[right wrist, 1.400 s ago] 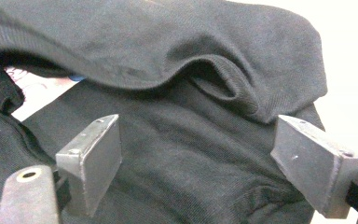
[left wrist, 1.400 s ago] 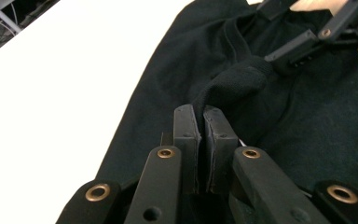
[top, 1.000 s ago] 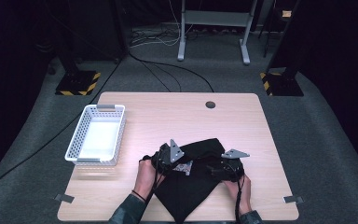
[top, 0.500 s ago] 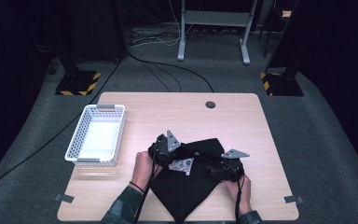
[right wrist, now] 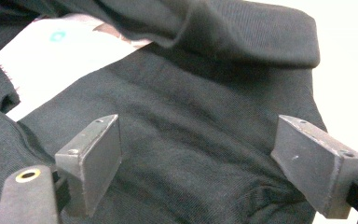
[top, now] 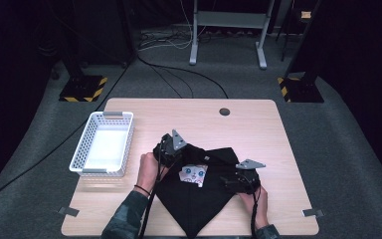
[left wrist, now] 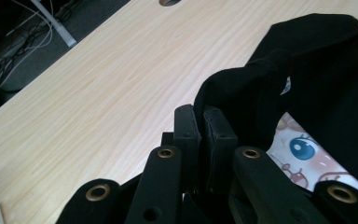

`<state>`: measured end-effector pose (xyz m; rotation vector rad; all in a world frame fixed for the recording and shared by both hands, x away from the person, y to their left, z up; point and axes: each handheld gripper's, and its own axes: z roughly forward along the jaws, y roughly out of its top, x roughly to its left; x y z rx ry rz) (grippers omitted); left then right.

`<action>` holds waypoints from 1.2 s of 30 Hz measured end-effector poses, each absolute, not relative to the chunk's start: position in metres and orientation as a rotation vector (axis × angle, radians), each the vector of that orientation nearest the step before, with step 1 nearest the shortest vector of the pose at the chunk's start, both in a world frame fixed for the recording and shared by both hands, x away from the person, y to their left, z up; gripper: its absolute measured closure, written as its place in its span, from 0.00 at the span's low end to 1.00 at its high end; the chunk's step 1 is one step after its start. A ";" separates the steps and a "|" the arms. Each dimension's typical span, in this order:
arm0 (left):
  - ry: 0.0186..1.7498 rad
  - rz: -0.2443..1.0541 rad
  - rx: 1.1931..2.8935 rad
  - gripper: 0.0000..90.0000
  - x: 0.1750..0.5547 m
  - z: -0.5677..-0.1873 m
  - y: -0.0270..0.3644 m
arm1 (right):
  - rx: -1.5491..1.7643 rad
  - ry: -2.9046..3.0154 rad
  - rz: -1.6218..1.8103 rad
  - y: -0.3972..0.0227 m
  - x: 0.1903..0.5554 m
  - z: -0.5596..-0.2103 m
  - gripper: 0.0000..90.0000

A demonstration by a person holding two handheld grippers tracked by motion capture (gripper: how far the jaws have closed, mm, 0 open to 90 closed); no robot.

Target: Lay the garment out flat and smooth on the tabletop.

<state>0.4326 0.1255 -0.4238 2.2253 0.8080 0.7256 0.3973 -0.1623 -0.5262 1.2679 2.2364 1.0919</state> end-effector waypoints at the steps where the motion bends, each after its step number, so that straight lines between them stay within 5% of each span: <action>1: 0.811 0.730 2.229 0.94 0.434 -0.424 0.126 | 1.266 2.237 1.091 -0.162 0.397 -0.526 0.17; 36: 1.087 0.651 2.246 0.94 0.527 -0.437 0.162 | 1.242 2.244 1.050 -0.159 0.396 -0.527 0.16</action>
